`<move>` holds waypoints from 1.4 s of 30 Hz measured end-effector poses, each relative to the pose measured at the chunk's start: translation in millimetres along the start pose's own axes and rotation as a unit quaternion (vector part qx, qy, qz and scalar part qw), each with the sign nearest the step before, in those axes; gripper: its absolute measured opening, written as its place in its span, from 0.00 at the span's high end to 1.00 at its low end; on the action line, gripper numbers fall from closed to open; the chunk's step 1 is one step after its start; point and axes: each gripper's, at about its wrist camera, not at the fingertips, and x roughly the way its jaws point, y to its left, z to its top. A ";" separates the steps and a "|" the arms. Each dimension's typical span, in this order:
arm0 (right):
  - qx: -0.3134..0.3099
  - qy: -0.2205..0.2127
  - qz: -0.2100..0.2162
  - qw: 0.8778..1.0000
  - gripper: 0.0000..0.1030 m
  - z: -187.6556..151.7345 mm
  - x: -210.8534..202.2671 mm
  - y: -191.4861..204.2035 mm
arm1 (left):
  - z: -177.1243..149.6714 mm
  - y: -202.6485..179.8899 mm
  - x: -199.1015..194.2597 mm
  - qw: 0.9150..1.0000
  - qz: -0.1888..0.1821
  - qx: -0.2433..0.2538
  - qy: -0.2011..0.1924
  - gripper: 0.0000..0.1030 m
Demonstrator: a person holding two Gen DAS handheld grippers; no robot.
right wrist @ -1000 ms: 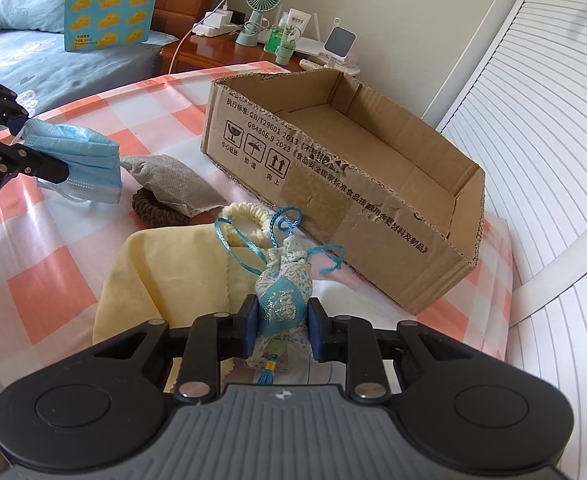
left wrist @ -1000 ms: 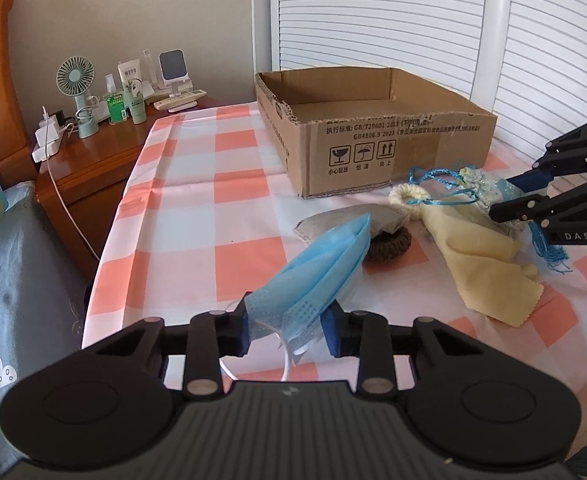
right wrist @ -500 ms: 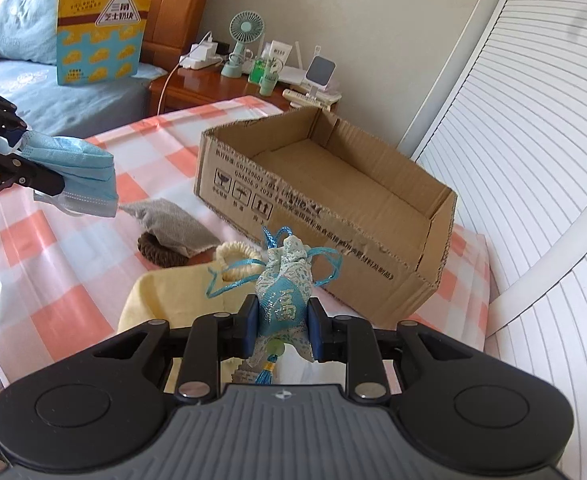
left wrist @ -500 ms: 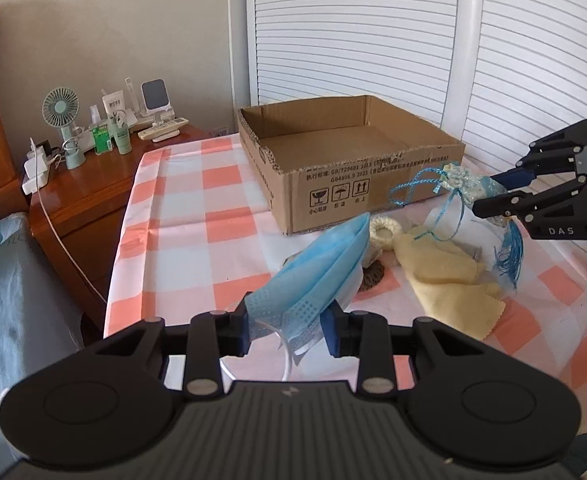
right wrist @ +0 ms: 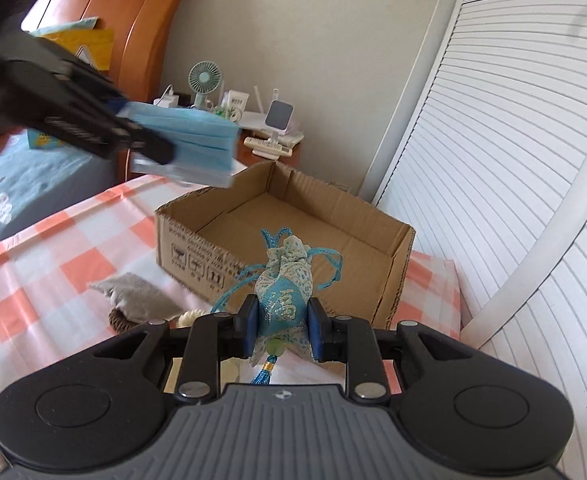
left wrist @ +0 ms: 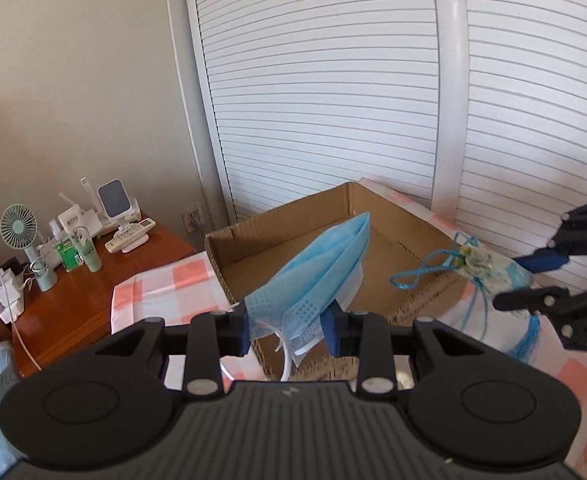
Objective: Organize soft objects
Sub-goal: 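Carry the mask into the cardboard box and open the left tool while the right drops the sachet in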
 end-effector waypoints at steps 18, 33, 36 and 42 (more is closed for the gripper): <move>0.032 0.005 -0.006 0.999 0.72 -1.1 22.9 -41.7 | 53.6 1.5 141.8 0.998 0.011 -0.018 0.051 0.09; 0.063 0.013 -0.011 0.998 0.72 41.8 71.4 -56.4 | -7.8 -20.2 12.0 0.999 -0.009 -0.009 0.045 0.03; 0.071 0.016 -0.011 0.997 0.72 54.7 87.6 -61.6 | -22.4 -27.9 -4.8 0.999 -0.004 -0.014 0.045 0.03; 0.088 0.035 -0.030 0.995 0.68 78.7 128.1 -75.6 | -45.9 -39.7 -23.2 0.998 -0.009 -0.041 0.047 0.03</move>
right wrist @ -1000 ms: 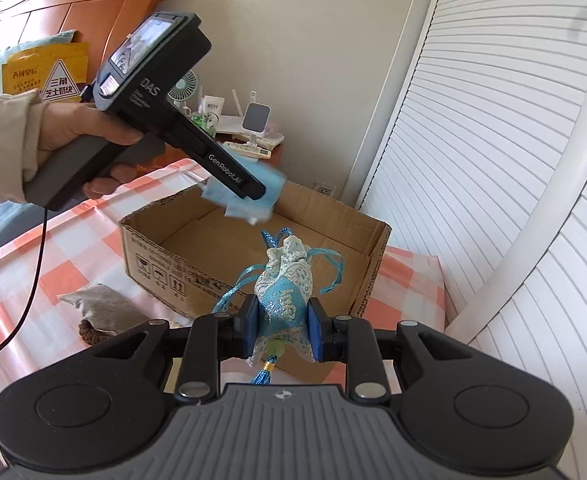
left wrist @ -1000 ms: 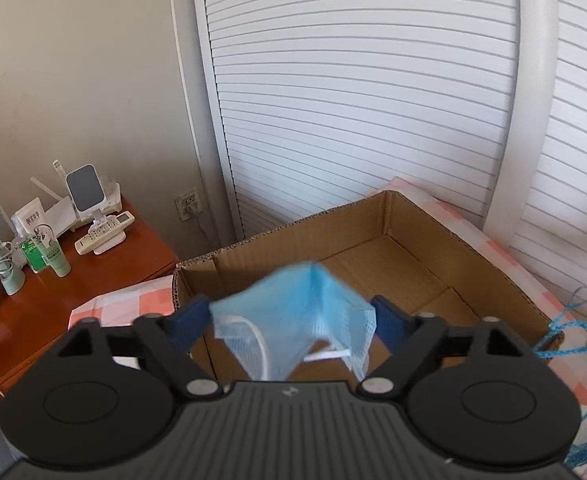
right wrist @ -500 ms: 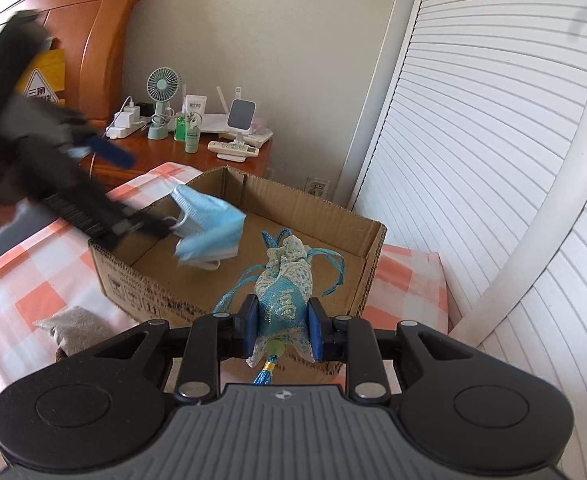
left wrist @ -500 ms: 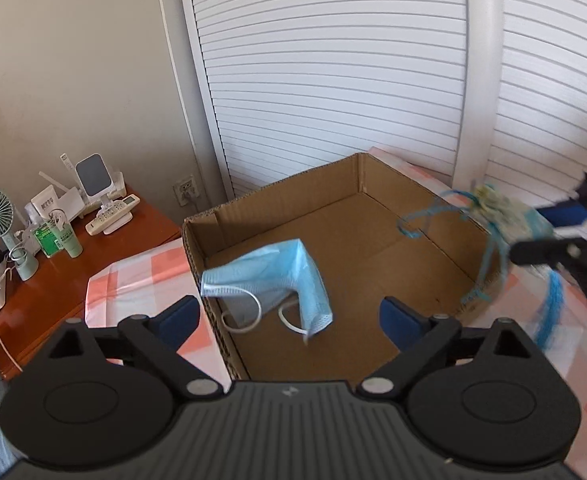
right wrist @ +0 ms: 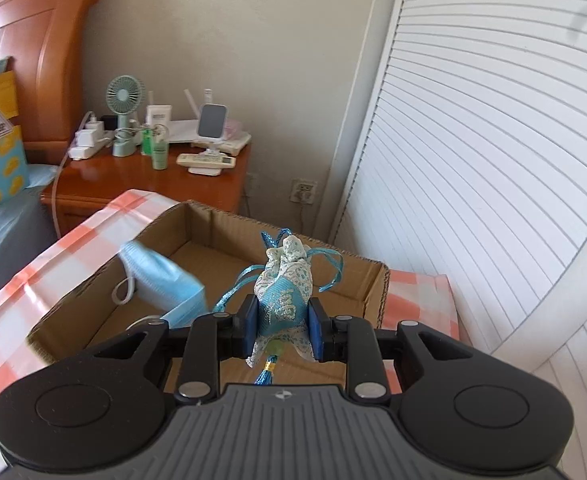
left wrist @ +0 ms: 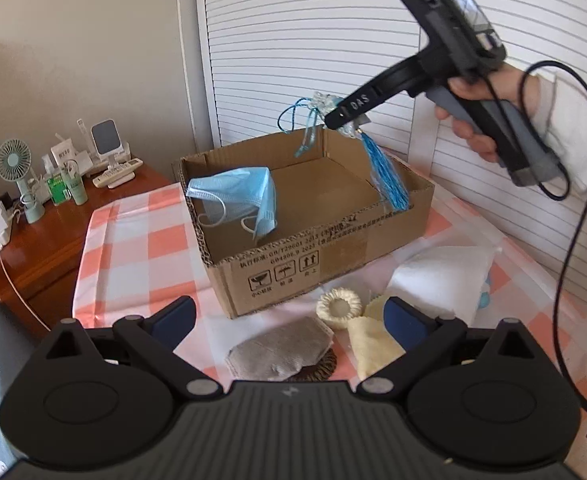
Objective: Organize soft objects
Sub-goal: 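Carry the mask into the cardboard box and open the left tool while the right drops the sachet in, then move the left tool to the grey pouch while the right tool moves to the yellow cloth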
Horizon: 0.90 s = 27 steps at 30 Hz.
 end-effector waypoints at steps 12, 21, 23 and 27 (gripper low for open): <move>0.050 0.003 -0.005 0.999 0.00 -17.5 -12.8 -1.3 | -26.6 6.8 -2.6 0.999 0.011 -0.021 0.027 0.03; 0.044 0.000 0.021 0.999 0.00 -51.3 -56.5 26.0 | -37.9 10.9 -10.2 0.998 0.036 -0.026 0.034 0.03; 0.041 -0.003 0.032 0.999 0.00 -62.0 -65.4 34.2 | -40.0 10.2 -12.6 0.998 0.039 -0.025 0.035 0.03; 0.038 0.003 0.060 0.997 0.00 -89.0 -77.7 51.7 | -43.5 9.3 -14.3 0.998 0.050 -0.024 0.038 0.03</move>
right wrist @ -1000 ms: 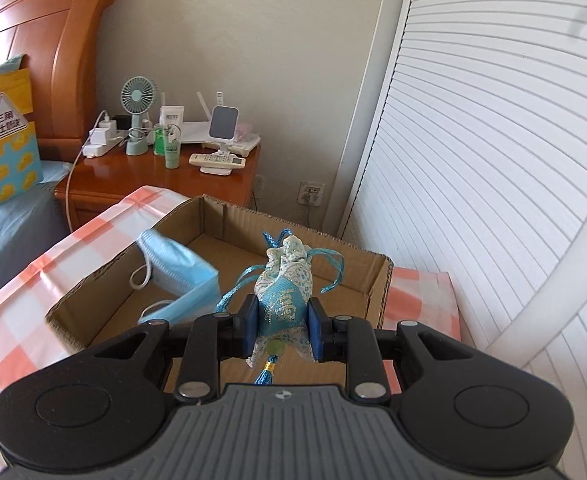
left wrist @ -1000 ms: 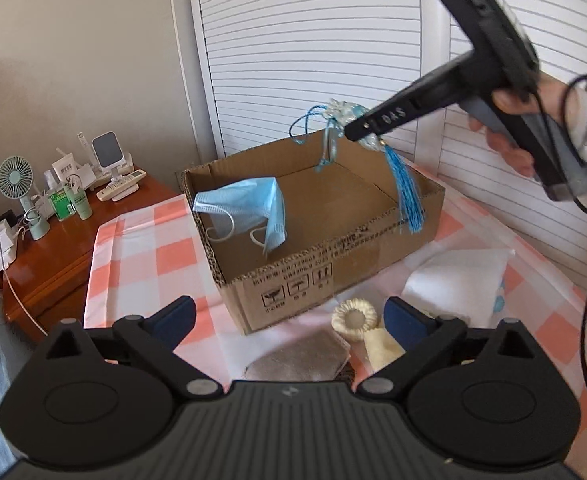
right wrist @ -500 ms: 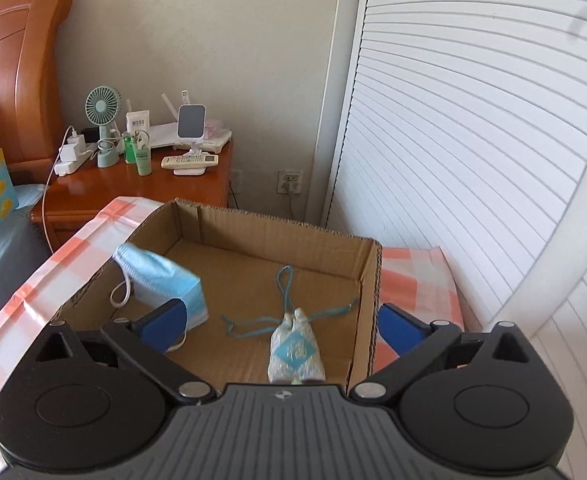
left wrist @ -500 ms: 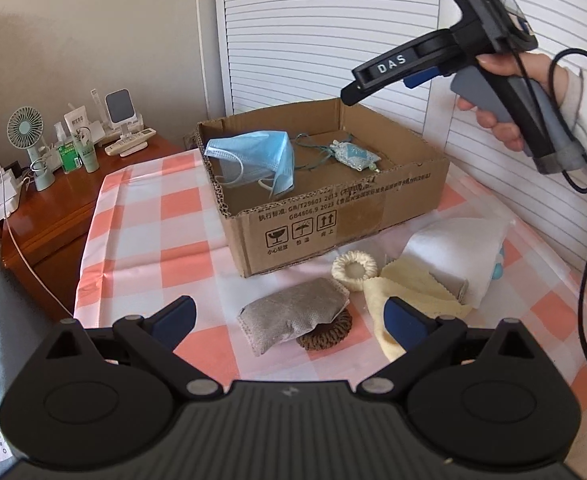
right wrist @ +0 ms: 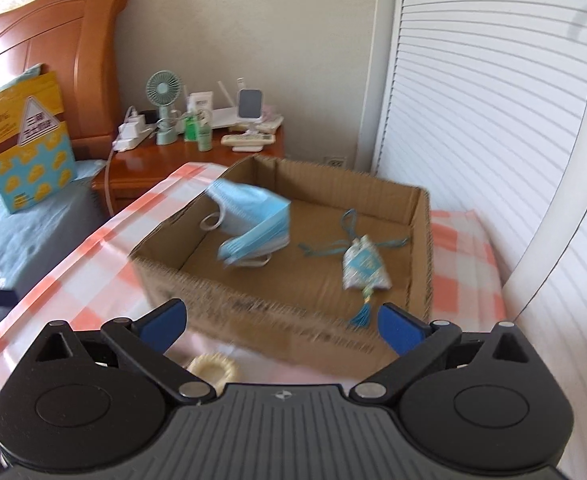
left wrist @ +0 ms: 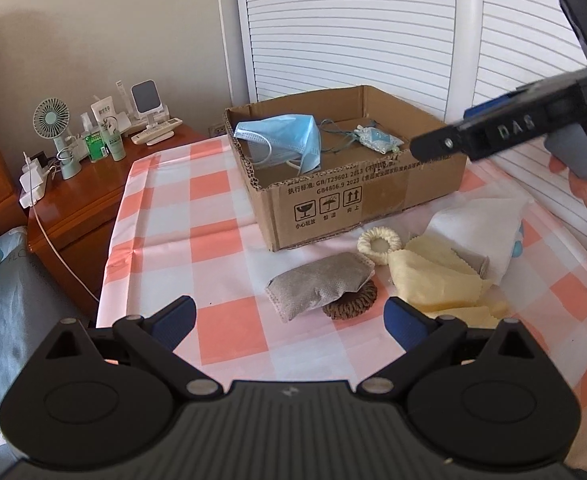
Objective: Organize soft objects
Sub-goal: 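Move the left tool to the grey pouch while the right tool moves to the yellow cloth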
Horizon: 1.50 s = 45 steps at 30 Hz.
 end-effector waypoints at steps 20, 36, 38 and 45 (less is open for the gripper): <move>-0.066 0.061 0.126 0.988 0.00 -88.6 5.4 71.4 | -21.7 18.6 -5.7 0.999 0.012 -0.050 0.009 0.03; -0.033 0.084 0.067 0.994 0.00 -111.7 -1.7 60.8 | -24.5 15.2 1.5 0.999 0.004 -0.048 0.016 0.03; -0.023 0.091 0.073 0.993 0.00 -112.8 1.0 59.0 | -24.1 14.8 2.1 0.999 0.004 -0.048 0.017 0.03; -0.041 0.063 0.110 0.991 0.00 -103.5 -3.7 71.2 | -23.3 13.8 3.2 0.999 0.003 -0.048 0.020 0.03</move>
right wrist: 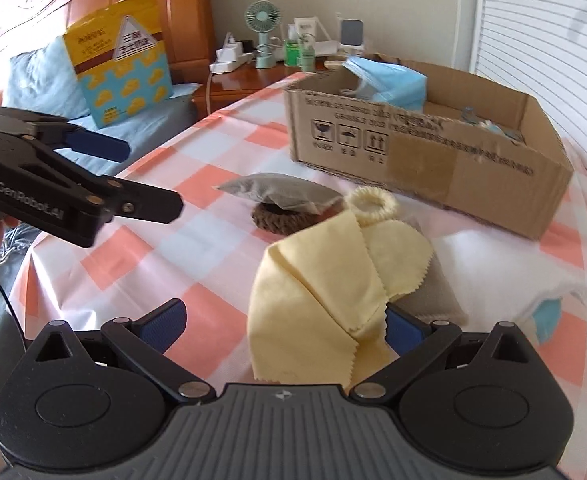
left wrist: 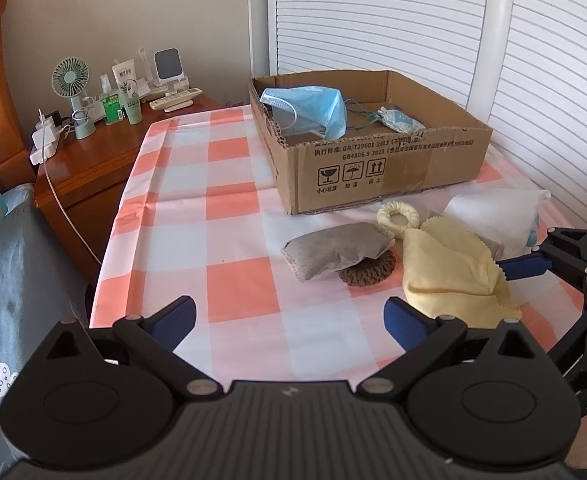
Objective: Organize soft objects
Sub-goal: 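Move the left tool to the grey pouch while the right tool moves to the yellow cloth, then grasp the grey pouch with the left tool while the right tool grasps the yellow cloth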
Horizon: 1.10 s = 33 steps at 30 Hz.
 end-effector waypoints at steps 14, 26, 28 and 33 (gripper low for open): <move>-0.038 -0.010 -0.017 0.999 0.02 -11.1 7.9 5.3 | 10.3 -1.1 26.2 1.000 -0.029 0.003 0.011 0.03; -0.057 -0.027 -0.023 0.998 0.00 -18.8 9.8 10.5 | 45.2 -25.4 88.3 0.999 -0.039 0.019 0.026 0.03; -0.056 -0.028 -0.021 0.998 0.00 -19.1 9.2 9.9 | 44.3 -23.8 94.9 0.999 -0.030 0.016 0.037 0.03; -0.062 -0.030 -0.021 0.997 0.00 -20.1 9.3 10.4 | 40.9 -4.4 90.2 0.999 -0.011 -0.011 0.035 0.03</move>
